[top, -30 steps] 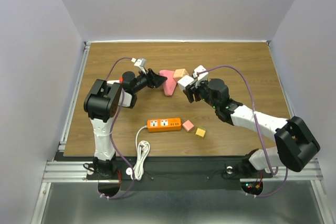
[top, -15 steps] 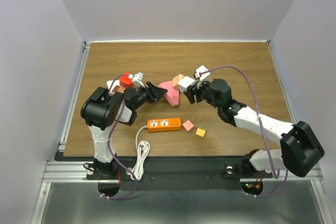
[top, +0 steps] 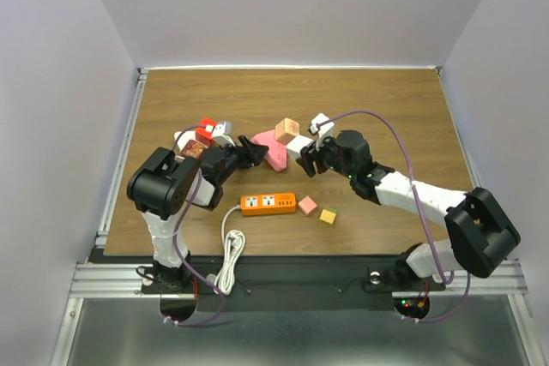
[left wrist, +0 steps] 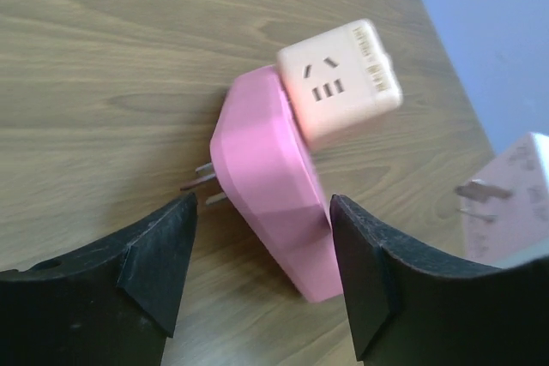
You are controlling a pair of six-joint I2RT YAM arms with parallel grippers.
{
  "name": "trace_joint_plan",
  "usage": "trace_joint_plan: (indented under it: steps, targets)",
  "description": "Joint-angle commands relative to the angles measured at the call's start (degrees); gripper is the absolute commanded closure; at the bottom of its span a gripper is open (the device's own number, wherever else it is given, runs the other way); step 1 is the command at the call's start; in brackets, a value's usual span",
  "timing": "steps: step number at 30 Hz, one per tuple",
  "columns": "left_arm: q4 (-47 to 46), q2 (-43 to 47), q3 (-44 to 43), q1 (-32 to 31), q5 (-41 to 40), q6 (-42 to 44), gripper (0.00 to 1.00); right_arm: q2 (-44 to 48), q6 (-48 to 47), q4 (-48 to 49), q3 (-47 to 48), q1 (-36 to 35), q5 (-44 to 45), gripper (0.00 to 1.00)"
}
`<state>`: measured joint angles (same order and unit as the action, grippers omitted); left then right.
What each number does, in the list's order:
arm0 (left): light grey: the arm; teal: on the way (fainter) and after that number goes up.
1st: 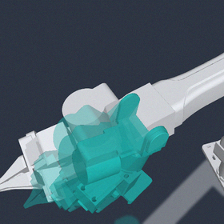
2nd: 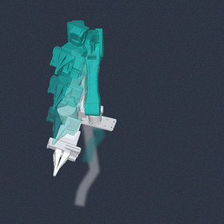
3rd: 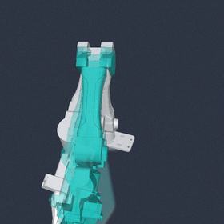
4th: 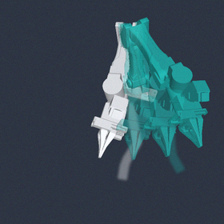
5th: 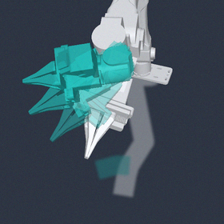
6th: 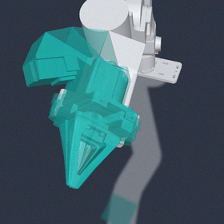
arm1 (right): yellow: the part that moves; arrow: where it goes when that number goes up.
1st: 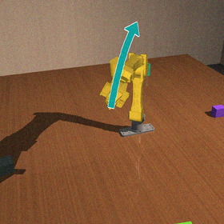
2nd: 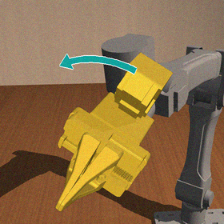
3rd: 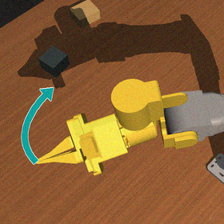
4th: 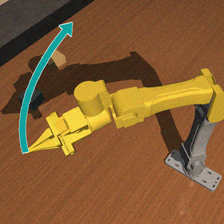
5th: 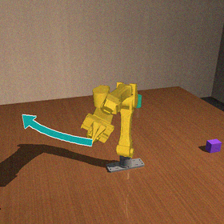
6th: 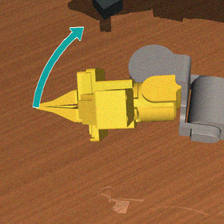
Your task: Insert the plug
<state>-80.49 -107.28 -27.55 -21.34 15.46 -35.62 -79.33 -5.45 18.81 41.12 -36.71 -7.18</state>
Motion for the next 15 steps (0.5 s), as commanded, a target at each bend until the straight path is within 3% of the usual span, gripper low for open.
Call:
trace_joint_plan:
  steps: [1,10,15]
  targets:
    - [-0.64,3.13,2.32,0.78,-5.88,6.35,0.22,0.49,-1.92,3.69,0.45,0.32,-3.01,0.99]
    - [-0.72,4.09,3.29,1.48,-6.06,6.79,0.14,-2.32,-5.44,3.52,1.42,0.41,-5.56,0.99]
    - [0.33,10.24,7.24,1.57,-8.25,8.45,0.13,-2.41,-12.55,1.68,1.76,0.41,-14.34,0.99]
